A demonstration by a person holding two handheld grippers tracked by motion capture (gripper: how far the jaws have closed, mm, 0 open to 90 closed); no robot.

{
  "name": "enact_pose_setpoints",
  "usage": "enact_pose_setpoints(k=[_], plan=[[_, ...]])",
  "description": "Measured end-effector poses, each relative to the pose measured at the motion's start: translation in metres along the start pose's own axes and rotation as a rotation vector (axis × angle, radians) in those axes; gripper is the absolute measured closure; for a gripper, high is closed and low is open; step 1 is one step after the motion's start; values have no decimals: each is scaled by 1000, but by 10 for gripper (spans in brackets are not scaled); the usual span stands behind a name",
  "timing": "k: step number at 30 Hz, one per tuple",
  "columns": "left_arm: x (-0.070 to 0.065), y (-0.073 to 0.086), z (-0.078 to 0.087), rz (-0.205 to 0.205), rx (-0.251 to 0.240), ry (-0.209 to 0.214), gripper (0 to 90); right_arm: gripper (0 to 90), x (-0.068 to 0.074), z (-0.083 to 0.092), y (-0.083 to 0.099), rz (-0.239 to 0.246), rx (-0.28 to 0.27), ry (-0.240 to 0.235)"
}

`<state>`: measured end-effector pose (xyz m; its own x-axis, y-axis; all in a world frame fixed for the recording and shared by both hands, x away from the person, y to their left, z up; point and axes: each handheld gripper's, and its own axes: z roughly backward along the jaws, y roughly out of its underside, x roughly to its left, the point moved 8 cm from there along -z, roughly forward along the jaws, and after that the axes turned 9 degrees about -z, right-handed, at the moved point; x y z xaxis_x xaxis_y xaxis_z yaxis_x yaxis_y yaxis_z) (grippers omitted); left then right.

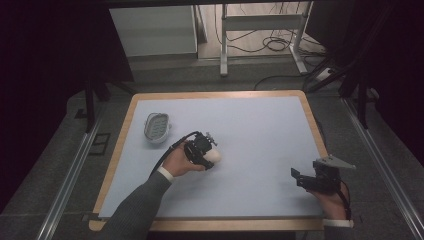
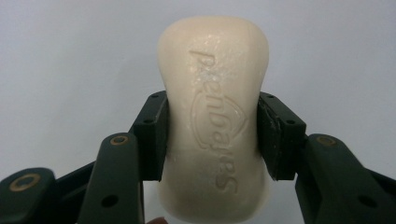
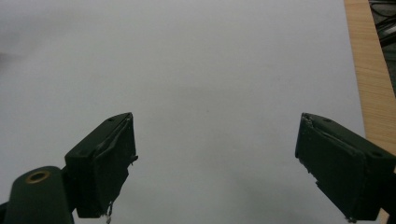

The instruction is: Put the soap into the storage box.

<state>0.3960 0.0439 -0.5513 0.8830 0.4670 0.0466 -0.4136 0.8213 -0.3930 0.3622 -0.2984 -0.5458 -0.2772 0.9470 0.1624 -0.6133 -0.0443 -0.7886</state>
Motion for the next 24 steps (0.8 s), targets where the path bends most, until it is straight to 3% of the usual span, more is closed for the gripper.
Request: enact_pose_setpoints(k=[24], plan=[[39, 9, 32, 83, -44, -51, 497, 119, -3, -2, 2, -7, 8, 6]])
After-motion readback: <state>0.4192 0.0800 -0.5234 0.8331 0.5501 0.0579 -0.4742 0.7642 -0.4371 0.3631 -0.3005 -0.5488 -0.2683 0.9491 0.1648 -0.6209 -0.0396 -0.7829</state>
